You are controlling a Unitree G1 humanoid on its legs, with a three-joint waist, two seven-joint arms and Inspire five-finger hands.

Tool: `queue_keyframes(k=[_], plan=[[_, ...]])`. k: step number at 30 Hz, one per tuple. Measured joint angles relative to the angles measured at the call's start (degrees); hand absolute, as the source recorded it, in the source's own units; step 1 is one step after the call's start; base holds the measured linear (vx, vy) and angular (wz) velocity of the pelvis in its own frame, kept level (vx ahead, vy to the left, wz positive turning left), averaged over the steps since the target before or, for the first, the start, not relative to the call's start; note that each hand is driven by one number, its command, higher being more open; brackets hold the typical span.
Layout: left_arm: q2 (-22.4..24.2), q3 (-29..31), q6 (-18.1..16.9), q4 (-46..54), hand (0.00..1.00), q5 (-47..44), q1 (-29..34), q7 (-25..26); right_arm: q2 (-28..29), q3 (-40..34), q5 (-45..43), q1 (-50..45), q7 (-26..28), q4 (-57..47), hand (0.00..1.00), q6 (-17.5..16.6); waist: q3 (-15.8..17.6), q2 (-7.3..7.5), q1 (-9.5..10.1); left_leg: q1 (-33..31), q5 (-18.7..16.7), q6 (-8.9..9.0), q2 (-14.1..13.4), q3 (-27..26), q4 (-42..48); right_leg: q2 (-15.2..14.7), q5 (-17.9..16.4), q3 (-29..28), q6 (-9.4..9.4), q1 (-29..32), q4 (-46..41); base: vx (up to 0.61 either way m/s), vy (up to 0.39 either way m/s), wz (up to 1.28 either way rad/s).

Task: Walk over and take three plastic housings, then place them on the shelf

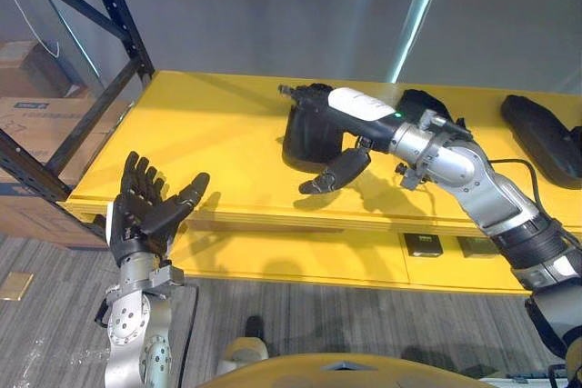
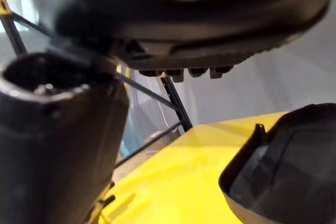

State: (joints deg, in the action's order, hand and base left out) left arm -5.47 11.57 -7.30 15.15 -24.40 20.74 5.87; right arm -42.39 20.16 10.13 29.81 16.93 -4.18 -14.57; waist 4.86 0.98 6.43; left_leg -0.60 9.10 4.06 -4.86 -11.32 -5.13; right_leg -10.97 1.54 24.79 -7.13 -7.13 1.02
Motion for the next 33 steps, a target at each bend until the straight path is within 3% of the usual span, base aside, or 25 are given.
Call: queue_keyframes(k=[4,8,12,19,25,29,32,33], plan=[[0.01,-0.03,-0.23,0.01,1.0,0.01,0.04,0.08,6.86,-11.15,-2.38,-9.1,-4.59,-8.79,1.0,0.22,-0.04,-0.06,-0.67,0.15,0.01,-0.01,-0.07,-0.5,0.01,0.02,0.03,-0.42,0.03,0.11,0.05,0.01,-0.003,-0.05],[0.06,0.0,-1.98,0.04,1.0,0.01,0.19,0.04,12.88,-17.36,-2.57,-17.66,-8.53,-12.68,1.0,0.09,-0.07,-0.08,-1.24,0.44,-0.02,-0.07,-0.13,-1.07,0.01,0.01,0.0,-1.0,0.07,0.17,0.07,0.01,-0.002,-0.07],[0.47,0.65,-7.04,3.74,1.0,-0.11,0.38,-0.14,21.51,-25.65,-2.62,-29.18,-17.2,-11.6,1.0,0.16,-0.07,-0.16,-2.88,0.4,-0.72,0.01,-0.43,-2.75,0.0,0.04,-0.06,-2.6,0.06,1.37,0.05,0.0,0.007,-0.19],[2.47,0.96,-16.73,13.11,1.0,-0.7,0.49,-4.29,33.96,-39.49,-15.1,-43.11,-25.77,-11.41,1.0,0.11,-1.26,-1.1,-7.72,1.76,-1.81,0.22,-0.94,-7.86,0.02,0.23,0.29,-7.95,0.14,3.44,0.01,0.04,0.002,-0.37],[2.01,-5.91,-17.94,14.64,1.0,-0.63,-2.26,-5.51,37.91,-40.87,-15.19,-51.28,-26.61,-12.15,1.0,0.12,-2.08,-2.38,-12.26,4.52,-3.81,1.34,-2.43,-15.79,0.22,1.83,1.28,-16.62,0.09,6.28,0.03,0.05,-0.01,-0.75],[-1.08,-11.17,-17.43,14.4,1.0,-0.08,-6.87,-2.51,37.95,-41.2,-16.3,-52.58,-26.3,-14.28,1.0,0.11,-1.92,-2.25,-14.91,5.91,-5.39,2.73,-3.6,-20.68,0.34,3.94,2.14,-23.73,0.51,9.31,-0.03,0.0,-0.027,-0.81],[-1.33,-12.29,-17.42,14.4,1.0,1.29,-7.81,1.05,38.07,-40.68,-16.33,-53.31,-25.45,-16.66,1.0,0.08,-1.59,-1.79,-14.29,5.18,-10.44,2.81,-3.35,-16.65,4.88,5.47,2.38,-29.99,0.6,11.42,-0.41,0.04,-0.029,-1.24],[-1.27,-12.83,-17.28,14.39,1.0,3.04,-7.46,4.35,37.99,-40.19,-17.68,-53.31,-24.15,-17.07,1.0,-0.9,-1.55,-1.96,-14.05,4.09,-14.0,2.33,-3.03,-11.86,9.19,6.59,2.32,-33.5,0.77,11.91,-0.85,0.07,-0.02,-1.19]])
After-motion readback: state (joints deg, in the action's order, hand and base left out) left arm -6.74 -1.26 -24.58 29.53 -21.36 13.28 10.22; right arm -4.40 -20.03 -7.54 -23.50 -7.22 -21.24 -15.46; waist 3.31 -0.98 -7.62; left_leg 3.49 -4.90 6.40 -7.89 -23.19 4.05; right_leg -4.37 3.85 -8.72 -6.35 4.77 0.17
